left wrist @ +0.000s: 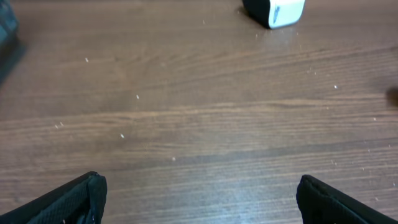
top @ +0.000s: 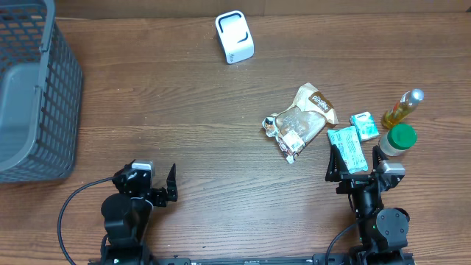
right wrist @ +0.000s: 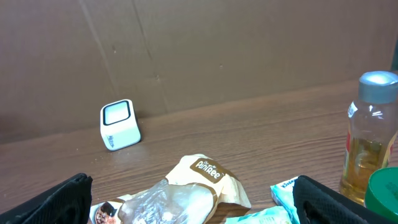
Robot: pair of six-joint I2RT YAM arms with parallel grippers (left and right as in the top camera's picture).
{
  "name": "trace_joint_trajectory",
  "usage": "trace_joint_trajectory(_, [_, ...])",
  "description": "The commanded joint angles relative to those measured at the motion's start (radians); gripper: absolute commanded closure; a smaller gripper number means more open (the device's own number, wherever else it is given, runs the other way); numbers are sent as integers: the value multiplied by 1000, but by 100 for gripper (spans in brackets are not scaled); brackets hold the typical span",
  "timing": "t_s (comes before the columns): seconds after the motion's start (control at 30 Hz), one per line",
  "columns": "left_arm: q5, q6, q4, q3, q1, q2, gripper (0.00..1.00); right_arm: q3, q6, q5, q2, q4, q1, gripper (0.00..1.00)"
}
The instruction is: Scan the item barcode
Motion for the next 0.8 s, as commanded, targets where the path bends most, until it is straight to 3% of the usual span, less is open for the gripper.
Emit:
trace_joint_trajectory(0.0, [-17, 34, -4, -6, -6, -34, 0, -11, -5, -5, -11, 5, -3, 0])
trace_joint_trajectory(0.77, [-68, 39, -11, -6, -62, -337, 0, -11, -5, -5, -11, 5, -3, 0])
